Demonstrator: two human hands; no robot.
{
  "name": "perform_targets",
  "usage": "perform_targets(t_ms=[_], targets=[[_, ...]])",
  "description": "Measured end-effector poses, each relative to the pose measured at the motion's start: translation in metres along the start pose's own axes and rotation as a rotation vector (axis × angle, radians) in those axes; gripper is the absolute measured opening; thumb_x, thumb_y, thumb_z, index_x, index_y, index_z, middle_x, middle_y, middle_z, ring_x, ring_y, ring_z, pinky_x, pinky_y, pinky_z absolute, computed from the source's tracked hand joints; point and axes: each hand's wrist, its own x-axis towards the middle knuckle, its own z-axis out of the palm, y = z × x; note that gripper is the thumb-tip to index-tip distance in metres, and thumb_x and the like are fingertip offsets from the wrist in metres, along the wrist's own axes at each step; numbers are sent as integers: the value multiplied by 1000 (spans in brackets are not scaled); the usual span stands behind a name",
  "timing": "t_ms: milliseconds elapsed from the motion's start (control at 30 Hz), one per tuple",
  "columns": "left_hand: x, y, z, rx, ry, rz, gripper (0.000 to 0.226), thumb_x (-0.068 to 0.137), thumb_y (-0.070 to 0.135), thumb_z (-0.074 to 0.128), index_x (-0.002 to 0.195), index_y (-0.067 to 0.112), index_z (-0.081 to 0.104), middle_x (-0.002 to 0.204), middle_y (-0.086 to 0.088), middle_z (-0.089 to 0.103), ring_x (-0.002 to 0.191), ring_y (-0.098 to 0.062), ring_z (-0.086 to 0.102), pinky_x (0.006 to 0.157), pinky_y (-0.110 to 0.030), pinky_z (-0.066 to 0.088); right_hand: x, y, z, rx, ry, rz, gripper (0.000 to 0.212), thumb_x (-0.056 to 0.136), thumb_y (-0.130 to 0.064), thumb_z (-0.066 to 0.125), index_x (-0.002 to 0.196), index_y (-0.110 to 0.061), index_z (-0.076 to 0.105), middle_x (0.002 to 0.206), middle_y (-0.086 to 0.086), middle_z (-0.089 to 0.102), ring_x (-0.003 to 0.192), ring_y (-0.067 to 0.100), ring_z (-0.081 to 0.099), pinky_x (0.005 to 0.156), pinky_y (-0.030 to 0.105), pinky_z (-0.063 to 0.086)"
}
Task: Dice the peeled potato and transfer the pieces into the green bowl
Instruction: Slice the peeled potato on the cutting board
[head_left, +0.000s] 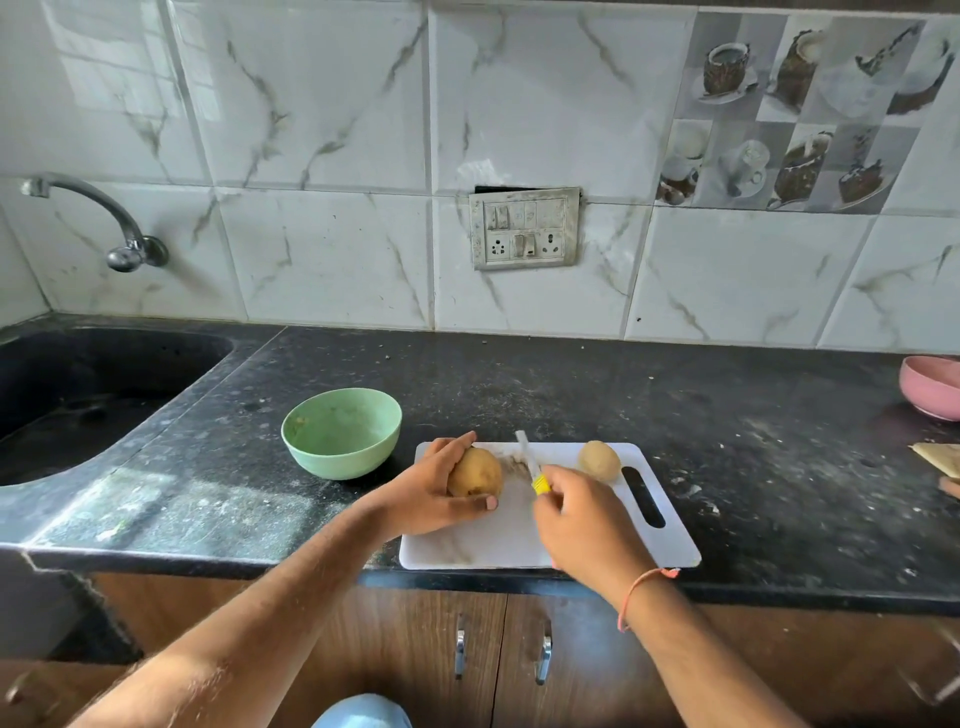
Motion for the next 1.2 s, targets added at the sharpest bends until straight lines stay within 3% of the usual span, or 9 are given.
perform_targets(t_ms=[100,233,433,533,600,733,933,1200], targets=[[-4,-5,0,11,69,10,112,74,65,86,163,24,32,146,8,42,134,-10,50,116,-25,41,1,-10,7,-30,-11,-17,27,91,-17,49,67,-17,35,60,-3,37,56,15,34,49,32,23],[-10,-10,2,-31,116,64,105,73,75,78,159,26,40,139,19,46,129,1,52,112,-23,45,1,-21,11,-72,-10,-48,34,93,-18,51,64,-21,34,61,-4,34,57,14,30,49,27,19],[-9,-11,3,33,116,105,98,80,80,68,159,29,38,143,16,38,133,-3,47,114,-24,43,0,-21,19,-151,5,-40,28,103,-30,47,76,-24,45,78,0,58,75,23,48,59,33,30],[-12,-13,6,42,144,116,109,78,90,59,164,28,32,144,17,34,135,-1,44,115,-21,39,-2,-23,21,-200,-15,-29,26,105,-35,41,89,-20,55,89,5,71,83,27,64,66,36,44],[-14,-14,8,23,169,134,116,76,94,54,166,24,30,145,15,35,135,0,44,114,-15,37,-4,-26,20,-267,8,-35,27,106,-35,39,98,-20,60,93,5,71,90,30,66,65,36,43],[-16,-13,8,2,199,149,113,79,90,57,165,21,32,146,13,39,135,4,45,108,-8,34,-3,-29,11,-359,104,-28,31,107,-35,37,103,-21,64,92,4,70,86,30,65,60,34,35],[-20,-12,8,-58,258,188,86,85,65,78,153,19,52,139,10,51,129,7,51,103,-5,38,-3,-34,5,-436,98,-36,30,107,-32,38,107,-20,65,94,5,70,89,30,66,59,34,34],[-18,-14,8,-66,278,196,91,80,71,77,153,23,53,137,9,52,128,9,51,104,-5,37,-4,-37,16,-523,77,-63,30,105,-24,38,122,-16,62,103,10,72,97,33,68,62,34,35]])
